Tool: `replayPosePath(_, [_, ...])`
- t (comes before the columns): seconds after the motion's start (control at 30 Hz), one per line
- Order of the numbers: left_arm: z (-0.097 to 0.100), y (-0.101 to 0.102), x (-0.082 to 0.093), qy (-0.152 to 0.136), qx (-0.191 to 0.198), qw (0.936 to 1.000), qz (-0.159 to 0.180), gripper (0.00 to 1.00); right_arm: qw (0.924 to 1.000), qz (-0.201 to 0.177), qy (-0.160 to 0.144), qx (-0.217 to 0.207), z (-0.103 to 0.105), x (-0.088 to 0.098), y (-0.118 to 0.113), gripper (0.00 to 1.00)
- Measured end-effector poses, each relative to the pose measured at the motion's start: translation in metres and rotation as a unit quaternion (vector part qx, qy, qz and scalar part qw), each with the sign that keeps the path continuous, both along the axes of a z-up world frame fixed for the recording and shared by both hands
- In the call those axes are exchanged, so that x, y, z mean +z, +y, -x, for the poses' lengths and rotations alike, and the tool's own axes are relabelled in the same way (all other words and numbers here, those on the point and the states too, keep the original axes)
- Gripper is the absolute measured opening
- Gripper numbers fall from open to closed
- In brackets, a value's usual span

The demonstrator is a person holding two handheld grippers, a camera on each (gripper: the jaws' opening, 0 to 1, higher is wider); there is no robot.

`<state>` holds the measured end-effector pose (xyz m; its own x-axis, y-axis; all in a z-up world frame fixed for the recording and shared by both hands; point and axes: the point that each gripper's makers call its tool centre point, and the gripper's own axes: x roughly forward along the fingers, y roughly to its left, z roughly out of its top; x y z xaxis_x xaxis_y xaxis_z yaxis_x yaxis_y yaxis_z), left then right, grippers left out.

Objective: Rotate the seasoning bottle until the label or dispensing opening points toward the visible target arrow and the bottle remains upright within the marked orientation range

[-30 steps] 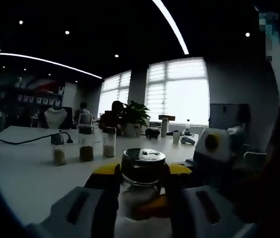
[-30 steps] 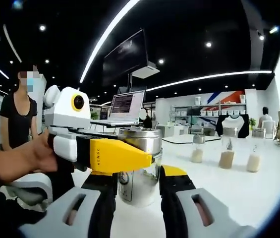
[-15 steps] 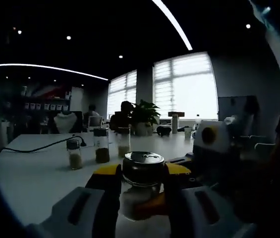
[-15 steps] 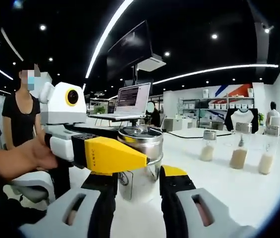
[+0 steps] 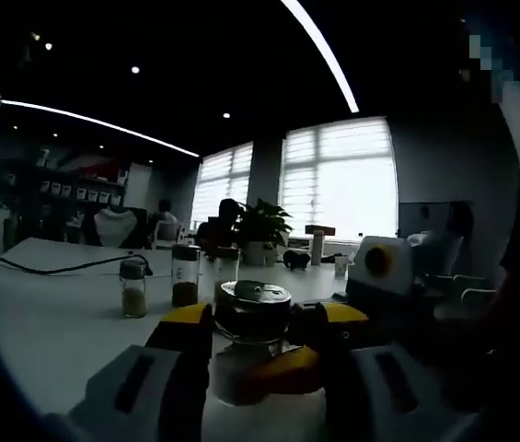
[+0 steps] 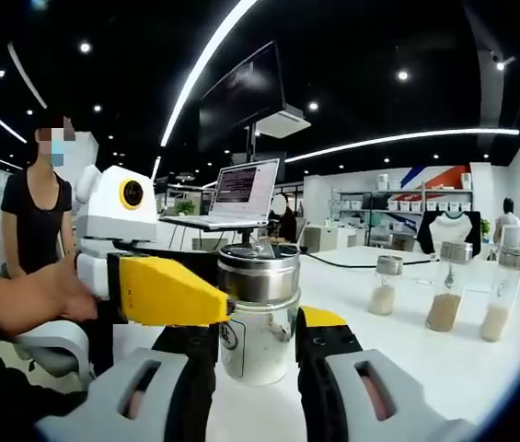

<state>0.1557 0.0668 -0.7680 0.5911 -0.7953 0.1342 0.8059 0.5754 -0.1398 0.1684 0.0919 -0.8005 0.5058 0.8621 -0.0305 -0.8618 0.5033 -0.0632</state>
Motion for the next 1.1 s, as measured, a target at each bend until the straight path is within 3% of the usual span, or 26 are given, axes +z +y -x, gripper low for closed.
replayPosePath(0.07, [-0.001,0.011,0.003,-0.014,0.020,0.9996,0.013,0.51,1.0000,0.001,0.002,-0.001,-0.005,-0.001,0.000,0.30])
replayPosePath(0.13, [0.000,0.019,0.002,-0.010,0.028,0.9994,0.015,0.52,1.0000,0.001,0.005,-0.002,-0.010,-0.001,0.000,0.30])
replayPosePath(0.33, [0.002,0.035,-0.004,-0.013,0.064,0.9978,-0.002,0.57,0.9998,-0.005,0.021,-0.004,-0.027,-0.001,0.006,0.30])
replayPosePath(0.5, [0.004,0.038,-0.019,0.003,0.086,0.9958,-0.032,0.63,0.9997,0.018,0.012,-0.009,-0.039,-0.005,0.016,0.30])
replayPosePath(0.57, [0.003,0.043,-0.030,0.025,0.118,0.9916,-0.047,0.71,0.9996,0.024,0.011,-0.008,-0.042,-0.007,0.021,0.30])
replayPosePath(0.67, [0.003,0.039,-0.041,0.022,0.127,0.9871,-0.095,0.82,0.9994,0.027,0.019,-0.011,-0.051,-0.011,0.026,0.30])
replayPosePath(0.87, [0.002,0.030,-0.053,0.027,0.138,0.9819,-0.127,0.97,0.9986,0.032,0.039,-0.017,-0.071,-0.017,0.034,0.30])
replayPosePath(1.1, [0.002,0.024,-0.057,0.029,0.141,0.9814,-0.127,0.99,0.9975,0.047,0.050,-0.016,-0.080,-0.025,0.044,0.30])
